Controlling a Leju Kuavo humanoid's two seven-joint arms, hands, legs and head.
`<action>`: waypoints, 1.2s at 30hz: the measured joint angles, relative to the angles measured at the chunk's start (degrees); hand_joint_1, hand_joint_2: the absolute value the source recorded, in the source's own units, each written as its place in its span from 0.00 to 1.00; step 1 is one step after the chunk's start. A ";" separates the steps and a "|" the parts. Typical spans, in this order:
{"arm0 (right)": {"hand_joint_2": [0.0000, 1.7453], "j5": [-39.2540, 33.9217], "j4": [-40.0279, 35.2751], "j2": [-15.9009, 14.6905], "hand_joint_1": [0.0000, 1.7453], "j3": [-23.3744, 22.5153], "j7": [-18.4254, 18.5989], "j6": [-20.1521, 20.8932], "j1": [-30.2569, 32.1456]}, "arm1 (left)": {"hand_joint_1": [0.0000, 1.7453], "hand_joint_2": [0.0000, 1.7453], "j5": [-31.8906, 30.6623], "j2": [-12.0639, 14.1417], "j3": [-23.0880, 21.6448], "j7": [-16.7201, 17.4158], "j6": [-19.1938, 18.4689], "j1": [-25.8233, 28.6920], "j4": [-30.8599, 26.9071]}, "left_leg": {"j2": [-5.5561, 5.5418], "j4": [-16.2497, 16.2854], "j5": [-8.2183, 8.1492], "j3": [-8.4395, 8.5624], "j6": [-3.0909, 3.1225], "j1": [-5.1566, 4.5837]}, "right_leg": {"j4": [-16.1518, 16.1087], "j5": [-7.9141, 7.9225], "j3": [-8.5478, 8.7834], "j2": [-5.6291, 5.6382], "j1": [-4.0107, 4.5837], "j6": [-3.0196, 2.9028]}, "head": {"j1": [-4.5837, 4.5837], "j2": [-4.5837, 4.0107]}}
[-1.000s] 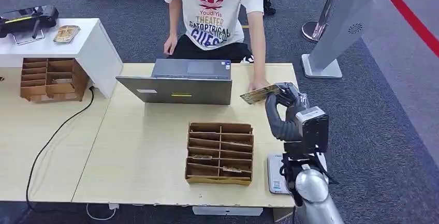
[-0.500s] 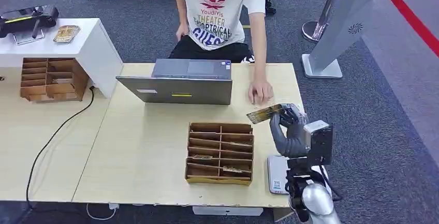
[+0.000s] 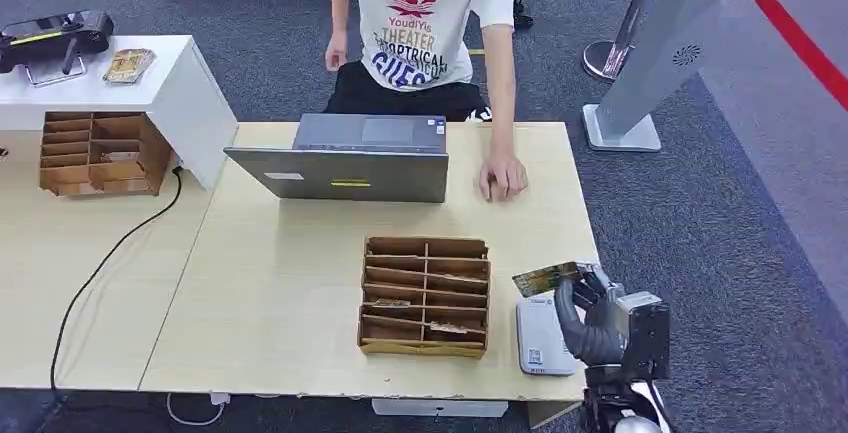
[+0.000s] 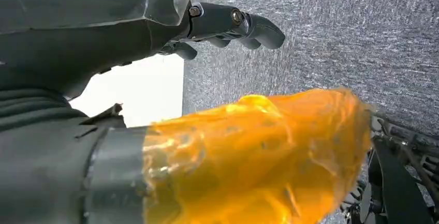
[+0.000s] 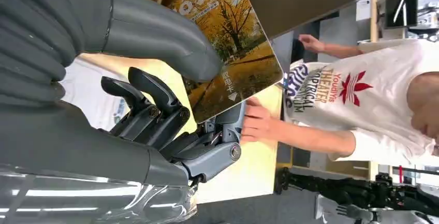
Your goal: Pass the card to the sensor for recognition and then transmit it.
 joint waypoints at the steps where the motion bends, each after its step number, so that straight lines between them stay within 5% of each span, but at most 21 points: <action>1: 1.00 0.09 -0.11 -0.24 1.00 -0.09 0.02 0.09 0.45 | 0.00 0.00 0.09 0.00 0.22 0.00 0.02 0.00 0.00 | 0.00 0.00 0.00 0.00 0.00 0.00 | 0.00 0.00 0.00 0.00 0.00 0.00 | 0.02 0.00; 15: 1.00 9.07 -1.20 -3.30 1.00 -0.72 1.97 -2.03 1.90 | 0.00 0.00 0.98 0.00 0.88 -0.13 0.44 0.00 0.00 | 0.00 0.00 0.00 -0.01 0.00 -0.01 | 0.00 0.00 0.00 0.00 0.00 0.00 | 0.00 0.00; 36: 1.00 29.10 1.94 -8.74 1.00 2.36 12.22 -4.92 -0.74 | 0.00 0.00 1.79 0.00 1.82 -0.52 0.24 -0.01 0.00 | 0.00 0.00 0.00 -0.02 0.00 -0.01 | 0.00 0.00 0.00 0.00 0.00 0.00 | 0.00 0.00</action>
